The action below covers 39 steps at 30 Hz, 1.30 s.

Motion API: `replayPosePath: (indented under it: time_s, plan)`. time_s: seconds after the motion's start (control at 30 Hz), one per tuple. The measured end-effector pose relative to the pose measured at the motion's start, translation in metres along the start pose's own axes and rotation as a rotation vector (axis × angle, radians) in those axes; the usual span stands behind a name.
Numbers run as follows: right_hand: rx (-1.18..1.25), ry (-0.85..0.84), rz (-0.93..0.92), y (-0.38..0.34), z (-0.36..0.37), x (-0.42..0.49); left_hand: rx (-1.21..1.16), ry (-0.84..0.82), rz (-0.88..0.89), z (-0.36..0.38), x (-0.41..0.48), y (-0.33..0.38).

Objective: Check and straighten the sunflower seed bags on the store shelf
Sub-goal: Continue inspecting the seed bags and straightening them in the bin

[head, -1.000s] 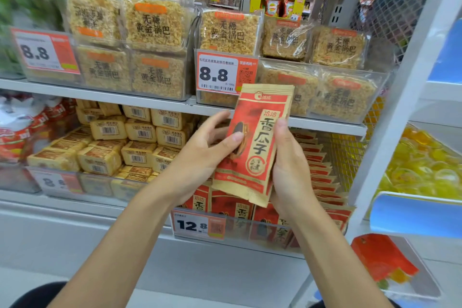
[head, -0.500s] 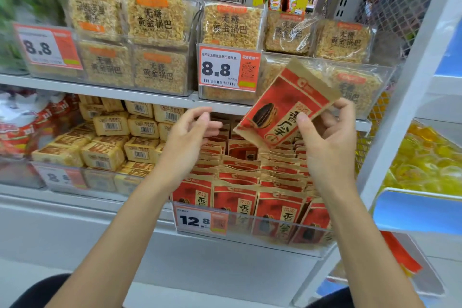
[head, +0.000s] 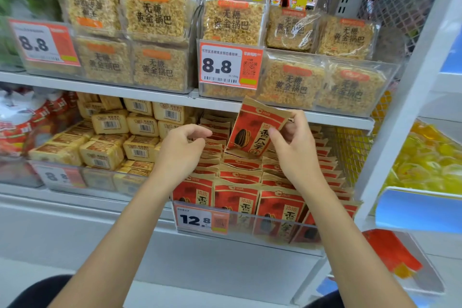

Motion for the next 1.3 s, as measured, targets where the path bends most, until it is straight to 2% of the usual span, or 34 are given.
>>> replayPosePath:
  time_s: [0.3,0.37,0.57,0.63,0.73,0.83,0.93,1.03,1.1,1.2,1.3]
  plan:
    - [-0.140,-0.022,-0.060,-0.012,0.012,0.007,-0.037,-0.032,-0.005,0.003,0.005,-0.003]
    - [-0.192,-0.036,-0.060,-0.009,0.017,0.010,-0.021,-0.081,0.012,0.006,0.007,-0.002]
    - [-0.529,-0.324,0.028,0.017,0.045,0.015,0.042,-0.339,0.136,0.033,0.015,0.009]
    - [-0.540,-0.290,-0.015,0.012,0.039,0.018,0.017,-0.389,0.171,0.040,0.018,0.014]
    - [-0.609,-0.203,-0.116,0.002,0.034,0.023,0.002,-0.355,0.180,0.040,0.027,0.015]
    - [-0.818,-0.296,-0.138,0.012,0.054,0.029,0.082,-0.359,0.205,0.045,0.036,0.012]
    - [-0.982,-0.368,-0.132,0.027,0.069,0.033,0.194,-0.489,0.223,0.060,0.037,0.003]
    - [-1.030,-0.354,-0.158,0.028,0.071,0.034,0.313,-0.576,0.195,0.065,0.035,-0.009]
    - [-1.037,-0.406,-0.118,0.029,0.070,0.034,0.339,-0.612,0.177,0.064,0.034,-0.012]
    - [-0.835,-0.379,-0.046,0.015,0.061,0.044,0.298,-0.670,0.165,0.064,0.035,-0.016]
    - [-0.935,-0.325,-0.098,0.016,0.069,0.054,0.243,-0.695,0.160,0.063,0.034,-0.018]
Point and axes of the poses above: each hand's wrist, its own x-axis towards the middle knuckle, its own z-axis out of the palm, y = z × x, the point moved 9 cm from there along x, towards the middle knuckle, and after that the axes turned 15 degrees about z, right-handed, at the moved point
